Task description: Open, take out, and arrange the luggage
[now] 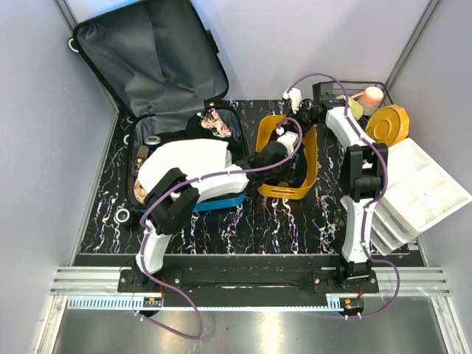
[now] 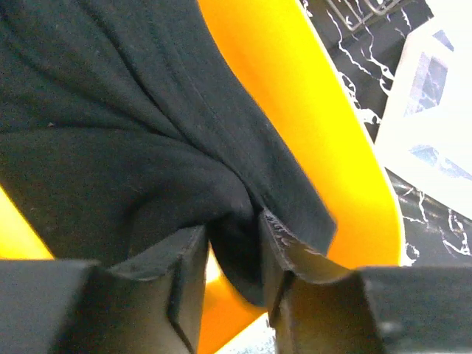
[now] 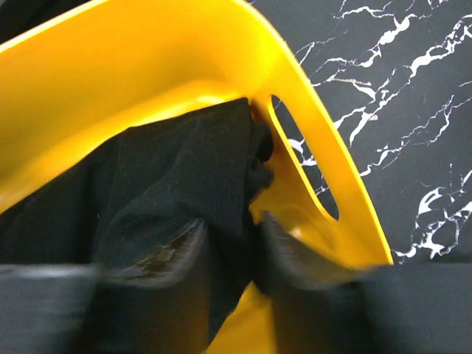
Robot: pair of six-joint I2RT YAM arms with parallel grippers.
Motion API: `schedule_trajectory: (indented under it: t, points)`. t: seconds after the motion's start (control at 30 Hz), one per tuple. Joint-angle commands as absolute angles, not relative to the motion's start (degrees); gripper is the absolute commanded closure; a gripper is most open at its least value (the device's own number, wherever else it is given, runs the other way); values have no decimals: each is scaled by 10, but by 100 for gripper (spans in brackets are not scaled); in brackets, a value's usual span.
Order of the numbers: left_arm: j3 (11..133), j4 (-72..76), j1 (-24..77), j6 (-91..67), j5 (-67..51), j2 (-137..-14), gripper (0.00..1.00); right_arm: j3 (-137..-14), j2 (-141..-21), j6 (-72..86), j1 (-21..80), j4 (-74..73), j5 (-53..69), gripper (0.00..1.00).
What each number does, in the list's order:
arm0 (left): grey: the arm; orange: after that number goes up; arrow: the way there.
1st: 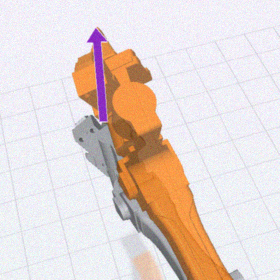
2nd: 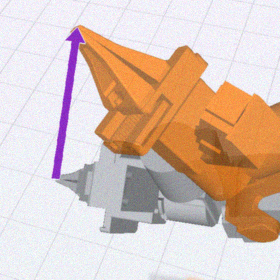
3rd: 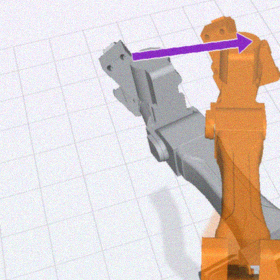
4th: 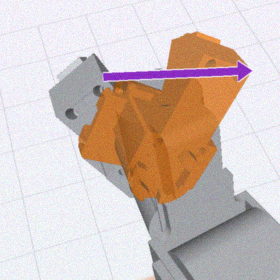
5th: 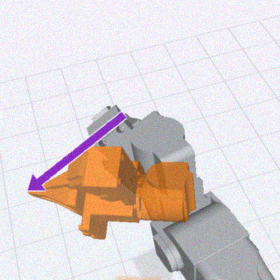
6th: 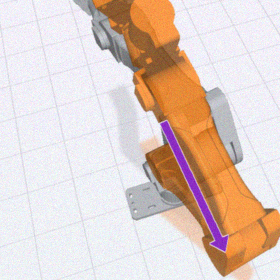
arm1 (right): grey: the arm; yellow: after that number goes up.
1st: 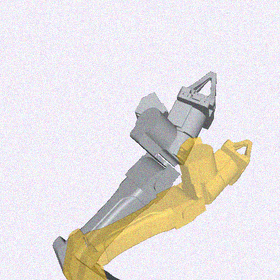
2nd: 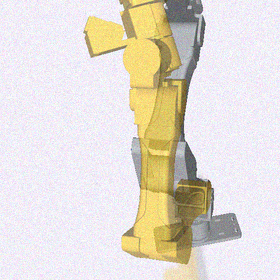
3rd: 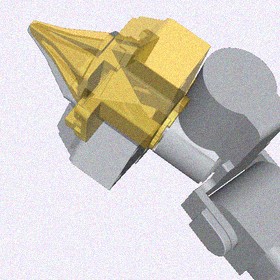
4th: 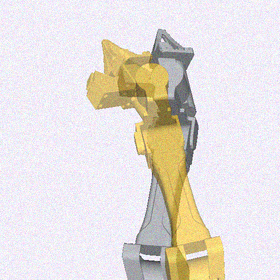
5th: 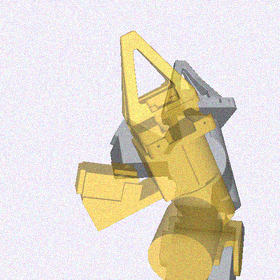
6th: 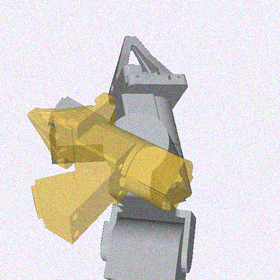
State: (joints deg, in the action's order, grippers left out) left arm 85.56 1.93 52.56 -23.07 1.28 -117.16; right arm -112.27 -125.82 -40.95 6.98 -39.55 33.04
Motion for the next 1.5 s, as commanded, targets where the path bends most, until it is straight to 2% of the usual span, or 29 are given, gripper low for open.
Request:
schedule_trajectory:
  t: [0.0, 0.1, 0.3, 0.37, 0.5, 0.63, 0.77, 1.03, 1.47]
  points:
    - [908, 51, 541, -233, -10, -1164, 47, -1163, -1268, -440, 68, -322, 355, 46]
    - [921, 36, 539, -204, -24, -1119, 30, -1165, -1259, -427, 68, -330, 356, 25]
    - [956, -67, 492, -140, -95, -999, 17, -1201, -1216, -344, 68, -333, 362, 12]
    - [953, -125, 455, -120, -166, -969, 13, -1226, -1203, -285, 68, -336, 369, 9]
    - [902, -232, 280, -15, -333, -882, 11, -1270, -1191, -191, 81, -366, 397, 2]
    - [837, -418, 137, 140, -411, -806, 12, -1302, -1194, -120, 125, -428, 414, 3]
    - [806, -539, 99, 342, -345, -774, 13, -1262, -1191, -23, 175, -437, 453, 8]
    - [776, -592, 120, 563, -274, -804, 1, -1130, -1172, -4, 246, -400, 473, 8]
    - [635, -454, 141, 706, -189, -843, 1, -1132, -1163, -25, 245, -403, 429, 4]
